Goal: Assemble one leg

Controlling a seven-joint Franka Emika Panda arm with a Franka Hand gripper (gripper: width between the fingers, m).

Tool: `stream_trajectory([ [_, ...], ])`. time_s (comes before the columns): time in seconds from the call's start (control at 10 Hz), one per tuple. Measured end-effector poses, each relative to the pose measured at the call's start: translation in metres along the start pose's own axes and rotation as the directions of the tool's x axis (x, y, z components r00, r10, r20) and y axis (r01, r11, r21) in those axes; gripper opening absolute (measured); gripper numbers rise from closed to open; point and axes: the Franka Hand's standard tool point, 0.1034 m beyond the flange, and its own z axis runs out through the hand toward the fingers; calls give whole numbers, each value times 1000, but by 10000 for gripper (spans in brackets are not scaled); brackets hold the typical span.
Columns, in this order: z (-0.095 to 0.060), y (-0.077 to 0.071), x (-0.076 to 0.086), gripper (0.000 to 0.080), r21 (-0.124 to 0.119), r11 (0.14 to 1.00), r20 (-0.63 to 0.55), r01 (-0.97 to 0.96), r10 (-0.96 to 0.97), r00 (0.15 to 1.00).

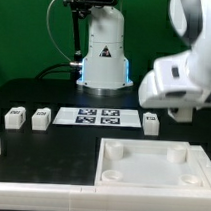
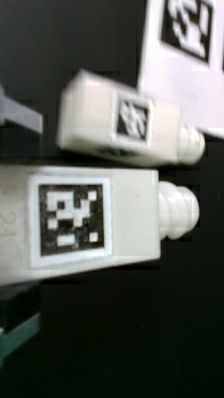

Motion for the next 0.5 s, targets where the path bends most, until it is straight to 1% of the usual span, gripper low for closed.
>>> stream_trajectory([
  [0.1, -30, 9, -5, 291, -43, 999, -70, 24, -27, 997],
  [0.2, -43, 10, -14, 291, -48, 999, -87, 24, -28, 996],
  [0.3, -38, 9, -11, 291, -47, 999, -90, 25, -29, 996],
  [0.4, -42, 7, 2, 291, -41, 999, -194, 25, -32, 981],
  [0.5, -47, 7, 5, 291, -41, 999, -307, 26, -37, 951],
])
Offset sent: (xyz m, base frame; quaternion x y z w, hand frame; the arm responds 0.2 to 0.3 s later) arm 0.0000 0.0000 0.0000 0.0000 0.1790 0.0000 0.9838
